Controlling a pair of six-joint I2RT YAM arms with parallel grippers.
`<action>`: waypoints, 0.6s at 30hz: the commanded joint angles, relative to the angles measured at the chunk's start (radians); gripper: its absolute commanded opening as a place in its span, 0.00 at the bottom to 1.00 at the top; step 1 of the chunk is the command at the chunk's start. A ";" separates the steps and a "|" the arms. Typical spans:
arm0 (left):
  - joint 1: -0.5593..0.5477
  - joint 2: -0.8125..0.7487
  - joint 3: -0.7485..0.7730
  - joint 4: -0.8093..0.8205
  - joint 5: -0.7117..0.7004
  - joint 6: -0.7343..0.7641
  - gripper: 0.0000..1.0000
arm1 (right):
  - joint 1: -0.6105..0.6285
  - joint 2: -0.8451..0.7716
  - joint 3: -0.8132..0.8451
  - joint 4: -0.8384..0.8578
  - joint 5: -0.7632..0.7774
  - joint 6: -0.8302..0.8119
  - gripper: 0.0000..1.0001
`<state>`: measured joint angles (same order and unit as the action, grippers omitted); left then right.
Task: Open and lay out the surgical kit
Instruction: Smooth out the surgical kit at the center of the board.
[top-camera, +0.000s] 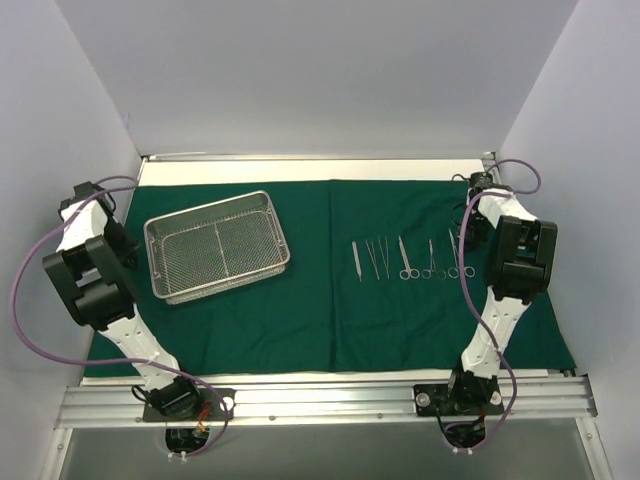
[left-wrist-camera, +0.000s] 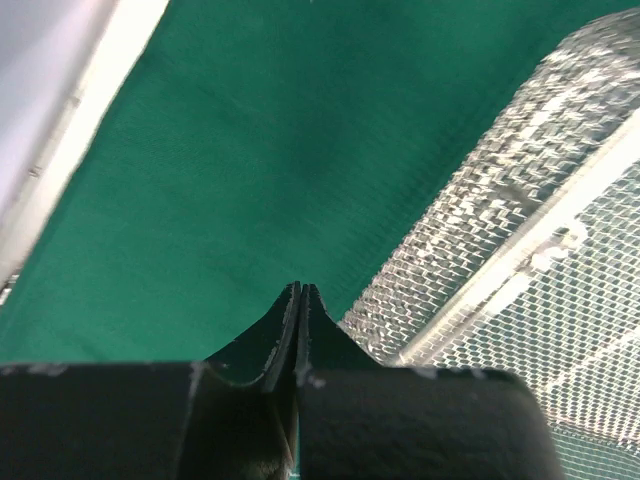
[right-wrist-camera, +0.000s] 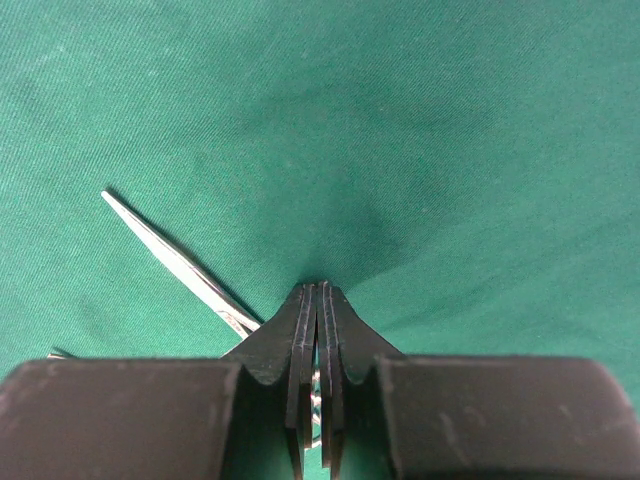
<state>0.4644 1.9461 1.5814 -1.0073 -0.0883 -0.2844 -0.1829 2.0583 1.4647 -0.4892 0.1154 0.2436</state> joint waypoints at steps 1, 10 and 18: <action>0.020 0.049 -0.040 0.049 0.024 -0.016 0.02 | -0.006 0.049 -0.043 -0.012 -0.006 0.000 0.00; 0.046 0.207 -0.072 0.058 0.035 -0.002 0.02 | -0.012 0.057 -0.050 -0.012 0.001 -0.007 0.00; 0.088 0.238 -0.035 0.029 -0.013 0.027 0.02 | -0.030 0.066 -0.063 -0.012 0.036 -0.023 0.00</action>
<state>0.5053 2.1014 1.5459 -1.0012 -0.0212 -0.2687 -0.1898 2.0583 1.4582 -0.4801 0.1165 0.2302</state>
